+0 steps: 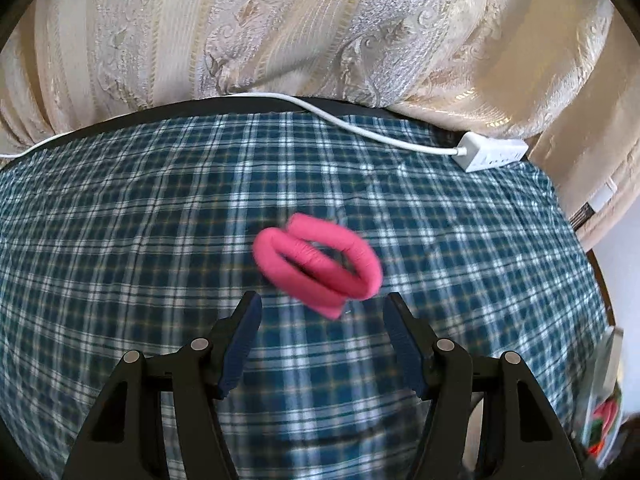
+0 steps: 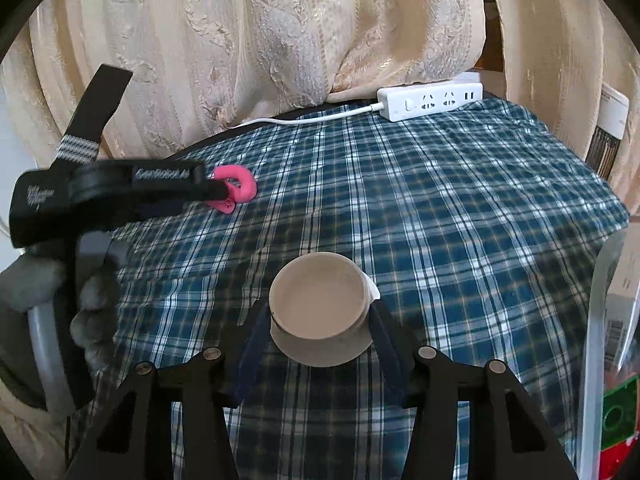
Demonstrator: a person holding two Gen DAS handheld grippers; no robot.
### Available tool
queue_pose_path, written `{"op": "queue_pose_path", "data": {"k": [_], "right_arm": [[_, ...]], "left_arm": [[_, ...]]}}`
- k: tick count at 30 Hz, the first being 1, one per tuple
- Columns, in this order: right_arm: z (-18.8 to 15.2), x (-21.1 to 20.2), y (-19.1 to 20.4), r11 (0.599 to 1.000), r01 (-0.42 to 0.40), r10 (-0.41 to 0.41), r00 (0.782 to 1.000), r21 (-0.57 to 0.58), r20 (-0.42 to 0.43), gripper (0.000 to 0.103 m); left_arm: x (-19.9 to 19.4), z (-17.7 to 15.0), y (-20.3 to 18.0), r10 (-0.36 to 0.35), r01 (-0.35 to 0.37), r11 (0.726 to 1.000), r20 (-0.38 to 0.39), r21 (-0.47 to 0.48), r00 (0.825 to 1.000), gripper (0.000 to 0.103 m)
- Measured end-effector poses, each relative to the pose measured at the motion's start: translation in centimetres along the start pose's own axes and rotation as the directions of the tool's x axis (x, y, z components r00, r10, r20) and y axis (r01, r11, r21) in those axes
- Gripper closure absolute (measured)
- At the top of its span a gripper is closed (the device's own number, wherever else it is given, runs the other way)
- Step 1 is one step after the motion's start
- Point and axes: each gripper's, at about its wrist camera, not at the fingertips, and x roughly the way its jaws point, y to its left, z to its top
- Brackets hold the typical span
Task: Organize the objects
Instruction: 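Grasp the pink foam tube loop with the left gripper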
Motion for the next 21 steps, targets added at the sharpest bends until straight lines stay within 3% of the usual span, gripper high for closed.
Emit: {"op": "queue_pose_path", "data": {"k": [11, 21], "right_arm": [[-0.4, -0.5, -0.2, 0.999, -0.035, 0.035, 0.999, 0.014, 0.005, 0.049], [-0.6, -0.6, 0.1, 0.999, -0.043, 0.043, 0.999, 0.006, -0.004, 0.049]], "left_arm": [[2.3, 0.9, -1.3, 0.030, -0.031, 0.991, -0.015, -0.131, 0.999, 0.038], [3.5, 1.1, -2.0, 0.058, -0.059, 0.987, -0.014, -0.146, 0.998, 0.038]]}}
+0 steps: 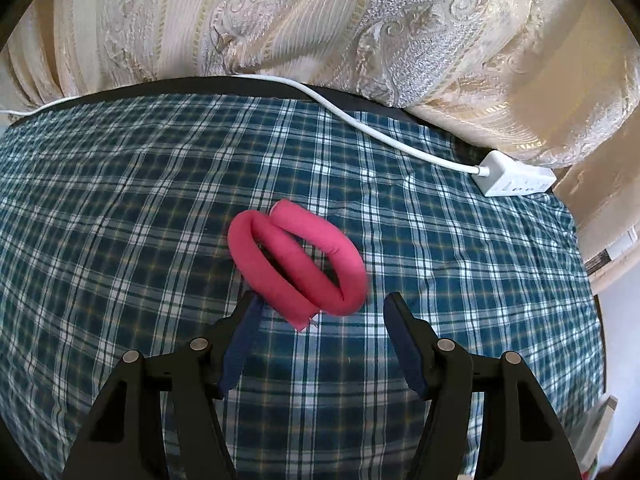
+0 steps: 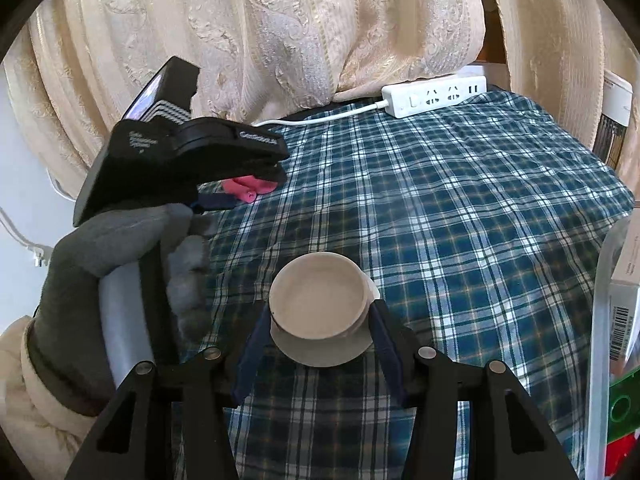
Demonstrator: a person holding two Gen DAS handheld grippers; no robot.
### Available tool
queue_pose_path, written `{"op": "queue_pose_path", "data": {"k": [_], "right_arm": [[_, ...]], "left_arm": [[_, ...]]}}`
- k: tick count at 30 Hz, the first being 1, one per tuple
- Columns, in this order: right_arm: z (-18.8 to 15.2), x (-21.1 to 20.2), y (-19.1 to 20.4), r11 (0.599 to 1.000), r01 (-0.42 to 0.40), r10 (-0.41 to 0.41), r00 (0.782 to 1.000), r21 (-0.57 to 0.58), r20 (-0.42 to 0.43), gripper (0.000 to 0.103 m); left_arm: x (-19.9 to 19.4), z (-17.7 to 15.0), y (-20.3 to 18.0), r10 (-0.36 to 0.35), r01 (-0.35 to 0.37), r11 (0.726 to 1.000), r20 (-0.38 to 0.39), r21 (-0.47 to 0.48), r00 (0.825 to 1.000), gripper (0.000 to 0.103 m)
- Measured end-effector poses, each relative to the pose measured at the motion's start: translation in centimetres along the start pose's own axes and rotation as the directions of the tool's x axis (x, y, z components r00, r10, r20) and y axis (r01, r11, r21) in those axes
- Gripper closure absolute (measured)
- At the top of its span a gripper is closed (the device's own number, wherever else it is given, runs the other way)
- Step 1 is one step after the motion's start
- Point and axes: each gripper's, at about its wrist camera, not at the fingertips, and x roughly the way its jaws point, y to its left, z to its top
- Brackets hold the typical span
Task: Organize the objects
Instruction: 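Grasp the pink foam tube loop with the left gripper, then carry the white cup toward the bowl with the right gripper while the left lifts the pink loop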
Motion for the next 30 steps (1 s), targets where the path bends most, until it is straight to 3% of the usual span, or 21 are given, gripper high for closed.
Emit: {"op": "queue_pose_path", "data": {"k": [4, 5, 9, 22, 30], "right_arm": [[-0.1, 0.0, 0.2, 1.000, -0.002, 0.002, 1.000, -0.007, -0.002, 0.049], [-0.1, 0.0, 0.2, 1.000, -0.001, 0.001, 1.000, -0.007, -0.003, 0.049], [0.0, 0.2, 0.1, 1.000, 0.001, -0.001, 1.000, -0.007, -0.008, 0.049], [0.0, 0.3, 0.2, 1.000, 0.004, -0.004, 1.000, -0.012, -0.003, 0.049], [0.0, 0.0, -0.1, 1.000, 0.004, -0.004, 1.000, -0.004, 0.018, 0.049]], "left_arm": [[0.1, 0.0, -0.1, 0.028, -0.029, 0.999, 0.021, 0.027, 0.999, 0.041], [0.1, -0.1, -0.1, 0.034, -0.035, 0.999, 0.027, 0.040, 0.999, 0.046], [0.0, -0.1, 0.3, 0.012, -0.014, 0.999, 0.039, 0.048, 0.999, 0.049], [-3.0, -1.5, 0.1, 0.032, -0.047, 0.989, 0.114, 0.139, 0.993, 0.050], [-5.4, -3.1, 0.4, 0.000, -0.020, 0.985, 0.118, 0.170, 0.993, 0.050]]}}
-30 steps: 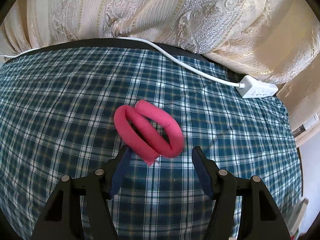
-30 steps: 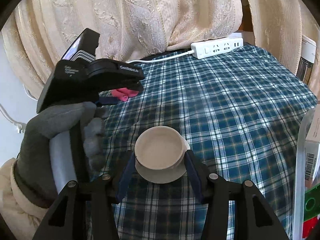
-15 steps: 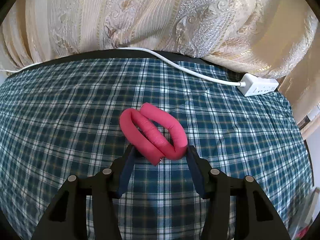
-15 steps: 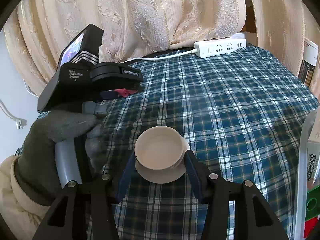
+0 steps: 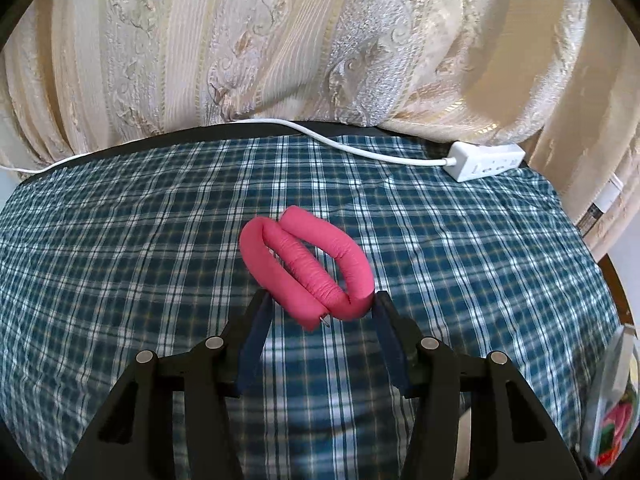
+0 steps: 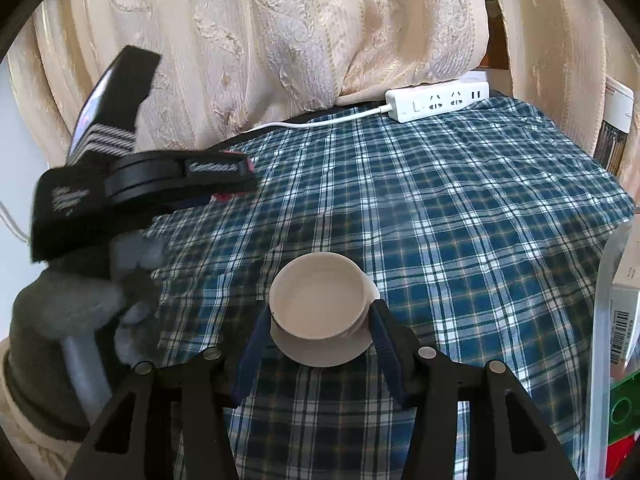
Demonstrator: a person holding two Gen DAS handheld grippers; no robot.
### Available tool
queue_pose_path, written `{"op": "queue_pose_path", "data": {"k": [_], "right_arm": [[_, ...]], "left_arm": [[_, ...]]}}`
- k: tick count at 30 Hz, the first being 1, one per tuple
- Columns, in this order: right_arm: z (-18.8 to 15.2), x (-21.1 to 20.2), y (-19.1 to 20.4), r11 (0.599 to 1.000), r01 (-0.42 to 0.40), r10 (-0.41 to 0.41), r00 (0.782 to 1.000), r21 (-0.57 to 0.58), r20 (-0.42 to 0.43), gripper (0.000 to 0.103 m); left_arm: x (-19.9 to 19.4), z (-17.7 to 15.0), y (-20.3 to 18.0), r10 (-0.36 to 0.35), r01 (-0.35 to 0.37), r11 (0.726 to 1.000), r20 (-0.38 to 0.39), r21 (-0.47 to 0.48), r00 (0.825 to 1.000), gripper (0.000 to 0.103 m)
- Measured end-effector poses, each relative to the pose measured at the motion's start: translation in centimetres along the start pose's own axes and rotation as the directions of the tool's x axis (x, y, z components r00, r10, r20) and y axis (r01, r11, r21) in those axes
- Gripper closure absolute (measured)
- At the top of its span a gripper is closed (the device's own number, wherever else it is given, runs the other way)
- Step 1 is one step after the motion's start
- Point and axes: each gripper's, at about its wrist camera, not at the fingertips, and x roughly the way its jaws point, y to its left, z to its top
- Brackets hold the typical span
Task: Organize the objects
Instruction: 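Carry the white cup toward the bowl with the right gripper while the left lifts the pink loop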
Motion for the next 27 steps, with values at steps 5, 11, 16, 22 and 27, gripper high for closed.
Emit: {"op": "queue_pose_path", "data": {"k": [5, 11, 16, 22, 27], "right_arm": [[0.1, -0.2, -0.3, 1.000, -0.005, 0.005, 1.000, 0.012, 0.014, 0.049], [0.1, -0.4, -0.7, 0.999, -0.007, 0.007, 1.000, 0.034, 0.026, 0.049], [0.1, -0.7, -1.1, 0.998, 0.003, -0.006, 0.999, 0.058, 0.040, 0.049], [-0.1, -1.3, -1.3, 0.996, 0.031, -0.035, 0.998, 0.080, 0.058, 0.049], [-1.1, -2.3, -0.9, 0.995, 0.054, -0.060, 0.996, 0.085, 0.064, 0.049]], "left_arm": [[-1.6, -1.1, 0.6, 0.003, -0.004, 1.000, 0.012, 0.024, 1.000, 0.050], [-3.0, -2.3, 1.3, -0.010, 0.009, 0.999, 0.026, 0.044, 1.000, 0.050], [-4.2, -3.1, 1.5, -0.034, 0.032, 0.998, 0.030, 0.058, 0.999, 0.050], [-6.0, -4.1, 1.4, -0.064, 0.059, 0.994, 0.046, 0.092, 0.997, 0.050], [-6.8, -4.9, 1.5, -0.079, 0.074, 0.992, 0.044, 0.106, 0.996, 0.050]]}}
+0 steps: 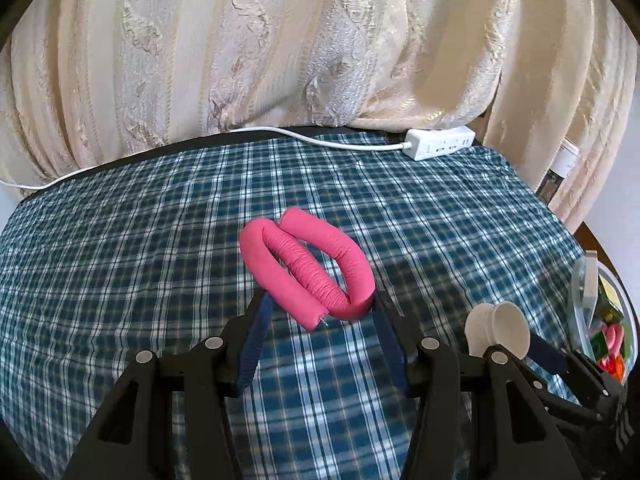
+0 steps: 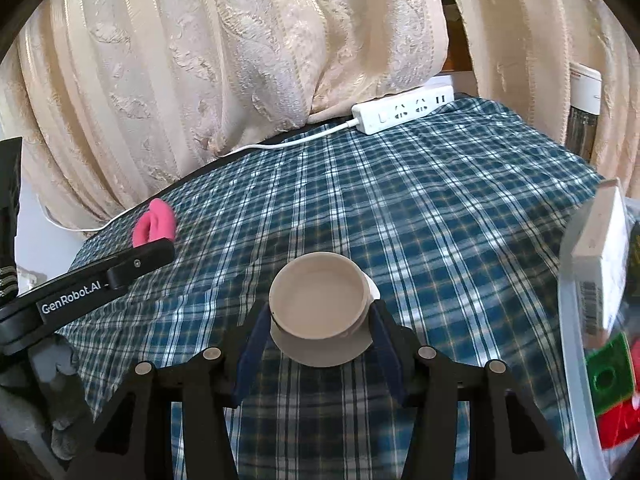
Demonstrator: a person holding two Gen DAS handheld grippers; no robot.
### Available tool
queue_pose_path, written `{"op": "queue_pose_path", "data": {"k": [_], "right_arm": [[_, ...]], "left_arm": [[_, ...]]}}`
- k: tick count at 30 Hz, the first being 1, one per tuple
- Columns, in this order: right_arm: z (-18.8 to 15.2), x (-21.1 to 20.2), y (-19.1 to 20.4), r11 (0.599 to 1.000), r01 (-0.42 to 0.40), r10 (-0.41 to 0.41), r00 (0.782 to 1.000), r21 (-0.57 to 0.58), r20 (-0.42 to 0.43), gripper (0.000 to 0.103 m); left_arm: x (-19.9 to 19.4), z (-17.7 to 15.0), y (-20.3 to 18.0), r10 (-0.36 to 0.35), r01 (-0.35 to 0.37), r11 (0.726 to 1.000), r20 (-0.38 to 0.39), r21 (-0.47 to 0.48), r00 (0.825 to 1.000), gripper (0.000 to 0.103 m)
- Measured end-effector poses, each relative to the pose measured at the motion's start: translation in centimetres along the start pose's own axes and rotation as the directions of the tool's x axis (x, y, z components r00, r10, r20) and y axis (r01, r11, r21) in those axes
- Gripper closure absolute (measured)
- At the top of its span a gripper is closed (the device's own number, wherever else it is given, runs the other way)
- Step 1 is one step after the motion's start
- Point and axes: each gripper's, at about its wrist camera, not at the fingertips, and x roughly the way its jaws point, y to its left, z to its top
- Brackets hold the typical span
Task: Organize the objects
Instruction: 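Carry the white cup toward the bowl with the right gripper while the left lifts the pink loop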
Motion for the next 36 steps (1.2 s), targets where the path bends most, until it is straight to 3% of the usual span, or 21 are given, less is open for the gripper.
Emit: {"op": "queue_pose_path", "data": {"k": [22, 36], "right_arm": [[-1.1, -6.8, -1.0, 0.998, 0.015, -0.021, 0.995, 0.063, 0.097, 0.049], [-1.2, -11.1, -5.0, 0.988, 0.074, -0.095, 0.984, 0.139, 0.152, 0.049]], "left_arm": [[-1.6, -1.8, -3.6, -0.099, 0.101, 0.990, -0.027, 0.099, 0.995, 0.049], [-2.6, -2.5, -7.3, -0.165, 0.169, 0.971, -0.037, 0.169, 0.986, 0.049]]}}
